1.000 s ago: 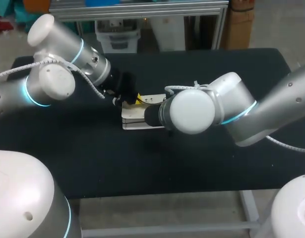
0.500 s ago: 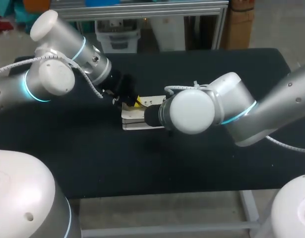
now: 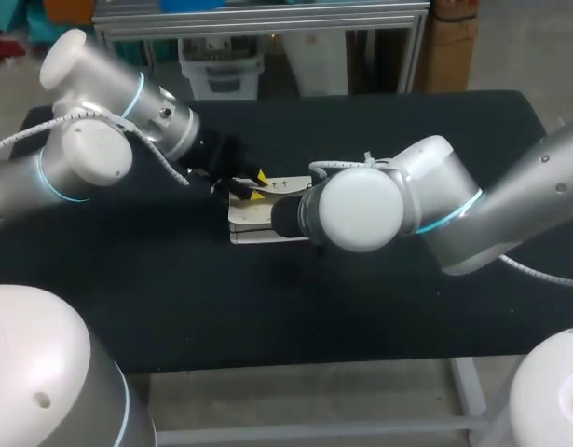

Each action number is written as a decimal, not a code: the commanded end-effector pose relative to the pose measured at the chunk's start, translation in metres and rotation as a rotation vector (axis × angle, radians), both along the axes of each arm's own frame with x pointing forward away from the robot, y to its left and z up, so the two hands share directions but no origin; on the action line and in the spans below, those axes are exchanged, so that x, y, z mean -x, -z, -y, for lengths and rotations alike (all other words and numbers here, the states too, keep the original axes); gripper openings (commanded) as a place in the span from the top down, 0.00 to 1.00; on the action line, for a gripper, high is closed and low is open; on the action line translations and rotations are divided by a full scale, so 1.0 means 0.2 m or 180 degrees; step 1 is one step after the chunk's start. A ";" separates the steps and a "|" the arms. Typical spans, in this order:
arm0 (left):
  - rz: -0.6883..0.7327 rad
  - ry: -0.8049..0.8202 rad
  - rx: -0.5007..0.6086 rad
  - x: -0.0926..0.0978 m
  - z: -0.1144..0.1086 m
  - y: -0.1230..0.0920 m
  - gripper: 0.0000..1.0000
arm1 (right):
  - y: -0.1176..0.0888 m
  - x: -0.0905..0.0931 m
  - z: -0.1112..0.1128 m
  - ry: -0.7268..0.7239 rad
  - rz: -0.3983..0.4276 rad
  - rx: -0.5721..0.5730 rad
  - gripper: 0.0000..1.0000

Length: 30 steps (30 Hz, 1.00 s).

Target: Pick up the bag, open it, inspect its contents, close it, and place it on the opposite side

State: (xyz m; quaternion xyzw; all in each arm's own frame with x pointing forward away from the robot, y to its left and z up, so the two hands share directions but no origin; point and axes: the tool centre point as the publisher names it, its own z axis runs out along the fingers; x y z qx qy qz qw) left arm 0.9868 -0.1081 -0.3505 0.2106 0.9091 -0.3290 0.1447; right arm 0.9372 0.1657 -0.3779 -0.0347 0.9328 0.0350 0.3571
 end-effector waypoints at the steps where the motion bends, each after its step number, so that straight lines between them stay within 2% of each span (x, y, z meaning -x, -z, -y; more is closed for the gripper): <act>1: 0.0073 -0.0042 0.0112 0.00 -0.01 0.00 0.83 | 0.01 0.00 0.00 0.0001 0.0007 0.0000 1.00; 6: 0.0120 -0.0077 0.0132 -0.02 0.01 -0.01 1.00 | 0.01 0.00 0.00 0.0001 0.0007 0.0000 1.00; 10: 0.0054 0.0004 0.0043 -0.03 0.01 0.00 1.00 | 0.01 0.00 0.00 0.0001 0.0007 0.0000 1.00; 17: -0.0041 0.0259 -0.0277 0.07 0.04 0.10 1.00 | 0.01 0.00 0.00 0.0001 0.0007 0.0000 1.00; 24: -0.0106 0.0327 -0.0349 0.08 0.04 0.12 1.00 | 0.01 0.00 0.00 0.0001 0.0007 0.0000 1.00; 25: -0.0105 0.0324 -0.0335 0.08 0.04 0.12 0.93 | 0.01 0.00 0.00 0.0001 0.0007 0.0000 1.00; 27: -0.0095 0.0306 -0.0275 0.07 0.03 0.12 0.62 | 0.01 0.00 0.00 0.0001 0.0007 0.0000 1.00; 28: -0.0076 0.0288 -0.0257 0.06 0.02 0.11 0.51 | 0.01 0.00 0.00 0.0001 0.0007 0.0000 1.00; 29: -0.0058 0.0275 -0.0246 0.06 0.01 0.10 0.27 | 0.01 0.00 0.00 0.0001 0.0007 0.0000 1.00; 30: -0.0045 0.0262 -0.0232 0.06 0.00 0.09 0.26 | 0.01 0.00 0.00 0.0001 0.0007 0.0000 1.00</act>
